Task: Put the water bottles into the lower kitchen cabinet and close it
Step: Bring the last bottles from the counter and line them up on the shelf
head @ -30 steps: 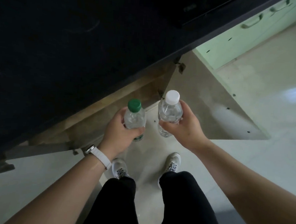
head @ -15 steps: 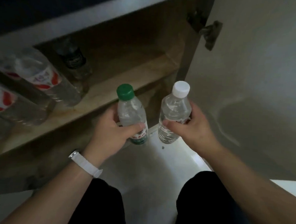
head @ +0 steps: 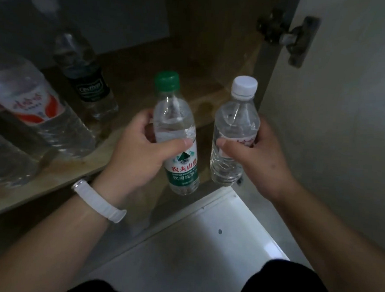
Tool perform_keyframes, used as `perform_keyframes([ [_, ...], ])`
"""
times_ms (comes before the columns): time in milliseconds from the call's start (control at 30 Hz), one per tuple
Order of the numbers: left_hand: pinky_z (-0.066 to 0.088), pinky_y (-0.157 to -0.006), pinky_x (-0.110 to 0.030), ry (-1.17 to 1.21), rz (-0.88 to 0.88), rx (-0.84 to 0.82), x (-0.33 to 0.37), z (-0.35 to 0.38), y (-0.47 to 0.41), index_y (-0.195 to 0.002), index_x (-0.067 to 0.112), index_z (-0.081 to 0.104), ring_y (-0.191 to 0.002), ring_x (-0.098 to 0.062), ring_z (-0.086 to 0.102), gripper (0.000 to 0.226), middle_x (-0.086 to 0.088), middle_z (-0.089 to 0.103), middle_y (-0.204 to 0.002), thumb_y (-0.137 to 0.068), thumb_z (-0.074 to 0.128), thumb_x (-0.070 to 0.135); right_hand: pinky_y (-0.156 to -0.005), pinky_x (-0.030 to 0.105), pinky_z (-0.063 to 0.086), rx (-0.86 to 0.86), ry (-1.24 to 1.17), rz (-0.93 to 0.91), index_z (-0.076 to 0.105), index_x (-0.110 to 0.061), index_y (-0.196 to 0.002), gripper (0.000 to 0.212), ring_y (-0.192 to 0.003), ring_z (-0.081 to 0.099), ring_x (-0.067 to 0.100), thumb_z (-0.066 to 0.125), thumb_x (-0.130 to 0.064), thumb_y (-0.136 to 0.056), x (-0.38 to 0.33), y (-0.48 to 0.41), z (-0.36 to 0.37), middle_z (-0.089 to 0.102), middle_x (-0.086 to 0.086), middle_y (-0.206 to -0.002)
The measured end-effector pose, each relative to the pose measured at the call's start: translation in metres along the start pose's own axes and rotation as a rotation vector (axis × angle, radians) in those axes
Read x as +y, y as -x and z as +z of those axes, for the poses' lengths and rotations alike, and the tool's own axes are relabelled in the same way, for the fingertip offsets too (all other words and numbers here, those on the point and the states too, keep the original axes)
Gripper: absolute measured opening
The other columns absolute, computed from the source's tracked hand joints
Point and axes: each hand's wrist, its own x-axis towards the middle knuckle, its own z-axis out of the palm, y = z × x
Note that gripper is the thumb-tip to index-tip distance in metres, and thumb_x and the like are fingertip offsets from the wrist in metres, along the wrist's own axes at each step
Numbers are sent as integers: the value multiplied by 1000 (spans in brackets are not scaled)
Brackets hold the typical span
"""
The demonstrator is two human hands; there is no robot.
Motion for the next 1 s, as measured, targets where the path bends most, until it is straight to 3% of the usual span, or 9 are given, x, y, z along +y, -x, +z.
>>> perform_keyframes([
  [67, 59, -77, -27, 17, 43, -4, 15, -2, -6, -116, 24, 64, -95, -10, 74, 61, 9, 77, -104, -58, 83, 25, -80, 27, 54, 17, -18, -38, 56, -28, -126, 55, -95, 68, 6, 80, -20, -78, -16, -8, 2, 69, -6, -108],
  [167, 58, -81, -33, 24, 111, 2, 33, -7, -21, -116, 28, 65, -99, -12, 73, 56, 8, 77, -107, -63, 83, 26, -75, 24, 54, 37, -46, -109, 59, -31, -120, 47, -92, 69, 6, 79, -19, -79, -37, -25, 5, 71, -7, -105],
  [333, 57, -76, -25, 50, 154, 39, 52, -9, -48, -118, 26, 66, -94, -9, 74, 46, 9, 78, -104, -78, 81, 9, -76, 27, 55, 77, -79, -152, 61, -33, -113, 41, -89, 70, 5, 80, -22, -78, -61, -57, 12, 72, -9, -101],
  [467, 55, -66, -15, 58, 155, 78, 58, -12, -68, -118, 26, 67, -88, -4, 74, 47, 11, 78, -102, -76, 84, 15, -84, 38, 57, 88, -70, -144, 62, -37, -107, 39, -88, 71, 6, 81, -26, -75, -65, -83, 19, 73, -9, -99],
  [533, 56, -66, -17, 51, 164, 89, 59, -13, -78, -117, 28, 68, -88, -3, 74, 46, 13, 77, -102, -76, 85, 18, -85, 38, 57, 85, -57, -140, 61, -35, -109, 42, -88, 71, 6, 82, -27, -74, -65, -96, 20, 73, -9, -100],
  [700, 58, -83, -36, 34, 151, 146, 48, -14, -101, -119, 29, 68, -94, -9, 74, 51, 9, 77, -106, -72, 87, 24, -78, 27, 52, 97, -54, -118, 58, -33, -113, 47, -92, 68, 6, 84, -27, -74, -63, -118, 28, 70, -10, -103],
  [1000, 56, -77, -22, 111, 136, 194, 28, -5, -110, -117, 32, 65, -95, -2, 72, 46, 14, 75, -106, -78, 84, 17, -68, 15, 51, 75, -24, -141, 59, -32, -116, 45, -85, 67, -3, 82, -25, -77, -48, -138, 42, 70, -11, -99],
])
